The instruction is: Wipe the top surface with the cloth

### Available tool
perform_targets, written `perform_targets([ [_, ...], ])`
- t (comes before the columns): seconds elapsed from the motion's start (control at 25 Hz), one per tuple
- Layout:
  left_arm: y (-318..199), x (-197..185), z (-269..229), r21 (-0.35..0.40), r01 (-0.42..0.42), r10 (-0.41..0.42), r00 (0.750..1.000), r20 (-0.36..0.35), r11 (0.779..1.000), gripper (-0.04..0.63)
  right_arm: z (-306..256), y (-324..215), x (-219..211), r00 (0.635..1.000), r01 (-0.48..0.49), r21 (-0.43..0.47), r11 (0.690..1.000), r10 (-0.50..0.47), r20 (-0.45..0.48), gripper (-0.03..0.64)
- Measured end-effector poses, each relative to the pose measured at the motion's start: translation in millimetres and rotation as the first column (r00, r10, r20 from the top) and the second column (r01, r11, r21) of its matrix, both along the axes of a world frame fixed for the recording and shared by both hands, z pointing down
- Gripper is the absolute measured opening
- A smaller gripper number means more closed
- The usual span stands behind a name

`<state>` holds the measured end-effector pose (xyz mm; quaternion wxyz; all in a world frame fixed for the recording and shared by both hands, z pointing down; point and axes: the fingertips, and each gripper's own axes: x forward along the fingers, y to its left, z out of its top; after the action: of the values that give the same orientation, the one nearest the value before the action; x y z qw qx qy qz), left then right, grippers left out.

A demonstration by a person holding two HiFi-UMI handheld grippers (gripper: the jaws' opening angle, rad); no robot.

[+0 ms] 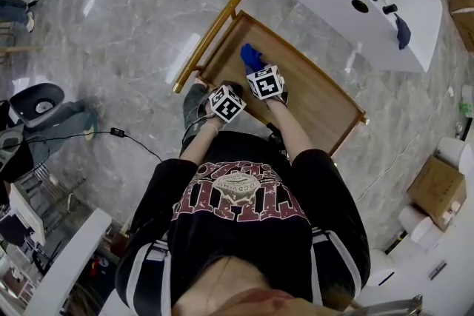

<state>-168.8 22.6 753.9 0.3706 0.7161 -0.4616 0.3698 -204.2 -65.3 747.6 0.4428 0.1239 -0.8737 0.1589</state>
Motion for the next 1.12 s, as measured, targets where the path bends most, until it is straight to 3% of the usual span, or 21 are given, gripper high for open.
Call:
perform_targets([
  [0.52, 2, -1, 0, 0.007, 0.007, -0.007, 1.000, -0.021, 1.000, 0.046, -1, 7, -41, 0.996, 0.084, 0.013, 0.996, -0.084, 0.027, 0.086],
  [1.12, 0, -4, -3, 0.030, 0.033, -0.031, 0.998, -0.056, 0.999, 0.046, -3, 8, -82, 0.993, 0.109, 0.018, 0.994, -0.110, 0.039, 0.086],
])
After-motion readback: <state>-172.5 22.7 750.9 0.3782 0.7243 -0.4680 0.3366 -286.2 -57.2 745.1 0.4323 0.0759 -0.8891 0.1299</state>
